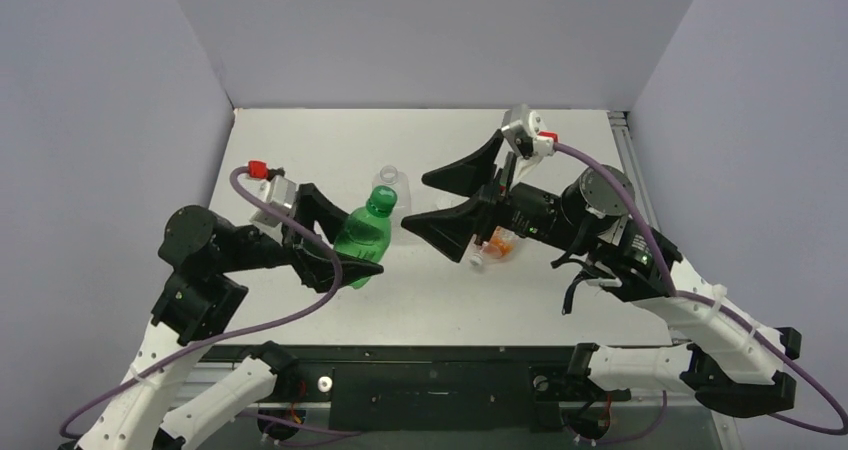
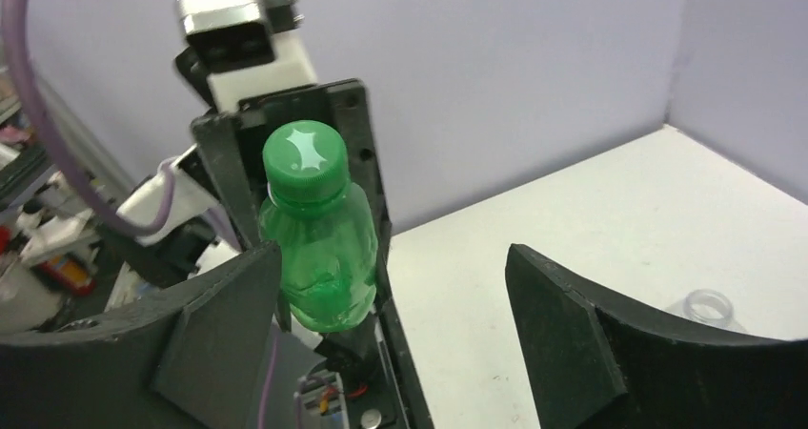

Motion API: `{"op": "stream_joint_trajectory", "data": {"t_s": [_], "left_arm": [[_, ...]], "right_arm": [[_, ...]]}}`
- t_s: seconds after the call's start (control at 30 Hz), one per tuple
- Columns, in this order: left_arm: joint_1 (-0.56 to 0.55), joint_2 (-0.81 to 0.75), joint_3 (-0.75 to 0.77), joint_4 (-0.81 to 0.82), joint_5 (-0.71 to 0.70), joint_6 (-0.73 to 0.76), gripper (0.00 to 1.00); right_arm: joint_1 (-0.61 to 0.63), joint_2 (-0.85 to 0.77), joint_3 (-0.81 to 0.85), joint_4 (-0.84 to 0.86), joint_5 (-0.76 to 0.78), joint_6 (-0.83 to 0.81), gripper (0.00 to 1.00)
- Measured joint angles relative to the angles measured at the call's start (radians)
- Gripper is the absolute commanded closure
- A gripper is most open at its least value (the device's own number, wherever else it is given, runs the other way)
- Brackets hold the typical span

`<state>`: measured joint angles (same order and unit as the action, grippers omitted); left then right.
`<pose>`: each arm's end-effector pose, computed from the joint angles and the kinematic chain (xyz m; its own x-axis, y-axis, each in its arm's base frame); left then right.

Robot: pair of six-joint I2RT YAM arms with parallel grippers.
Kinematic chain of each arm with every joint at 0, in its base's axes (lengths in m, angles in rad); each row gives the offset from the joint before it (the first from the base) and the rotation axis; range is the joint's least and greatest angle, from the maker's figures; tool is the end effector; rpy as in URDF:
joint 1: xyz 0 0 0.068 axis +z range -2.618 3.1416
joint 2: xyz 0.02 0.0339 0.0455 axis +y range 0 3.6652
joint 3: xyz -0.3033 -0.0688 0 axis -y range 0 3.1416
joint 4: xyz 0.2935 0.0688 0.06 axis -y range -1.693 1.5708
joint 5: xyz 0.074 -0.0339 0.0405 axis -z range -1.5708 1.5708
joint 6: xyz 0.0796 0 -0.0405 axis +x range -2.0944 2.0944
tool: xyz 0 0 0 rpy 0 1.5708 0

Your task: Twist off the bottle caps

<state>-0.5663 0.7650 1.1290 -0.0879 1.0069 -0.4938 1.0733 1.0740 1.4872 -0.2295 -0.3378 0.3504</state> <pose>0.1042 -0.1460 0.5159 -0.2586 -0.1358 -0.9564 0.9658 -0.0563 -0.2531 0.1041 0.2470 0.5802 -0.2561 0.2070 -0.9442 -0.9547 0.0989 0.2806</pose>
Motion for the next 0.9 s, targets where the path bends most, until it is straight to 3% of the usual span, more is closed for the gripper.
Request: {"op": "stream_joint_trajectory", "data": {"t_s": [0.27, 0.5, 0.63, 0.9], "left_arm": [[0.000, -0.115, -0.083, -0.049, -0.452, 0.404, 1.00], [-0.048, -0.098, -0.192, -0.068, -0.792, 0.669, 1.00], [-0.109, -0.103, -0.201, -0.076, -0.914, 0.769, 1.00], [-0.146, -0.126, -0.203, -0.074, -1.023, 0.848, 1.00]], "right_arm": [[0.037, 0.092, 0.190, -0.073, 0.319, 0.071, 0.14], [0.224, 0.411, 0.578, -0.225, 0.708, 0.088, 0.12], [0.270, 0.561, 0.705, -0.316, 0.893, 0.100, 0.12], [0.278, 0.603, 0.688, -0.378, 1.106, 0.142, 0.20]]}}
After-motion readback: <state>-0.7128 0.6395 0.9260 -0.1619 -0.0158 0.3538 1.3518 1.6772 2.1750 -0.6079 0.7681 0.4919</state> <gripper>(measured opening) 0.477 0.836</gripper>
